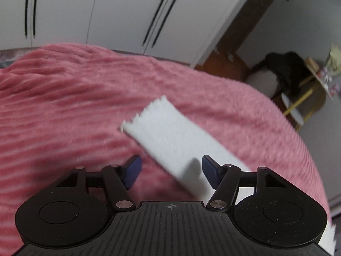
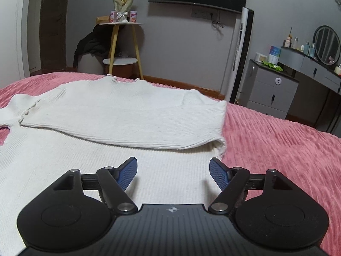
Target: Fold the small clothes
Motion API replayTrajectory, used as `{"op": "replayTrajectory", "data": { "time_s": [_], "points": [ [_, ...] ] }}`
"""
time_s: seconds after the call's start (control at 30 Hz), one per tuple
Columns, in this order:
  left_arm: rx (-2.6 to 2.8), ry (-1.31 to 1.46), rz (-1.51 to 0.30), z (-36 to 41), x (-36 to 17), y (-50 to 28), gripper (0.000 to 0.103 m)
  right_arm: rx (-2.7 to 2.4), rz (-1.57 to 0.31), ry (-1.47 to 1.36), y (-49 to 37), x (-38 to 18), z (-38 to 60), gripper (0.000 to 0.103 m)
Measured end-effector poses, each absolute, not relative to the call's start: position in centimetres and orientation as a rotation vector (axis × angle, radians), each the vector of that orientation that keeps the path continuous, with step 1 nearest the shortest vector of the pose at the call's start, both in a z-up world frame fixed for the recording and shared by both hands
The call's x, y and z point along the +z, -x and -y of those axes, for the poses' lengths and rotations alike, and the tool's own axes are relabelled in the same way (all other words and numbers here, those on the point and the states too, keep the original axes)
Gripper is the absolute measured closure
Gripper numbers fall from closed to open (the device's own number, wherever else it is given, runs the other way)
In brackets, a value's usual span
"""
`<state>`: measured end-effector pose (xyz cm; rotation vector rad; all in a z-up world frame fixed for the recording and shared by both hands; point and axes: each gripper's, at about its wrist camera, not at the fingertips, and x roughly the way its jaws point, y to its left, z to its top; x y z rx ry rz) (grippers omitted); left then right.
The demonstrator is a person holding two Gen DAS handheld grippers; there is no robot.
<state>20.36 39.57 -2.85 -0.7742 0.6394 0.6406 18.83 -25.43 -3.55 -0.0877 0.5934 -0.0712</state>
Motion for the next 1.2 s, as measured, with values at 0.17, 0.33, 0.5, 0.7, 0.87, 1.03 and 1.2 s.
{"op": "replayTrajectory", "data": {
  "time_s": [0.17, 0.33, 0.5, 0.7, 0.87, 1.03, 1.2],
  "points": [
    [0.655, 0.926, -0.582, -42.3, -3.8, -20.5, 0.067, -0.053, -0.604, 0.083, -18.6, -3.8, 24.8, 0.028],
    [0.646, 0.906, -0.606, -42.3, -3.2, -20.3, 0.094, -0.045, -0.597, 0.083, -18.5, -3.8, 24.7, 0.028],
    [0.501, 0.682, -0.573, -36.5, 1.3, -21.3, 0.095, -0.045, -0.599, 0.062, -18.5, -3.8, 25.0, 0.028],
    [0.116, 0.490, -0.548, -21.8, 6.4, -23.5, 0.095, -0.043, -0.606, 0.040, -18.5, -4.0, 25.3, 0.029],
    [-0.090, 0.316, -0.642, -8.9, 4.7, -25.3, 0.088, -0.041, -0.612, 0.009, -18.4, -4.0, 25.9, 0.030],
    [0.010, 0.292, -0.676, -5.4, 2.7, -22.6, 0.033, -0.022, -0.624, -0.033, -18.3, -4.2, 26.7, 0.031],
    [0.268, 0.319, -0.688, -8.7, 0.9, -17.9, 0.026, 0.050, -0.646, -0.099, -18.9, -4.1, 26.2, 0.047]
  ]
}}
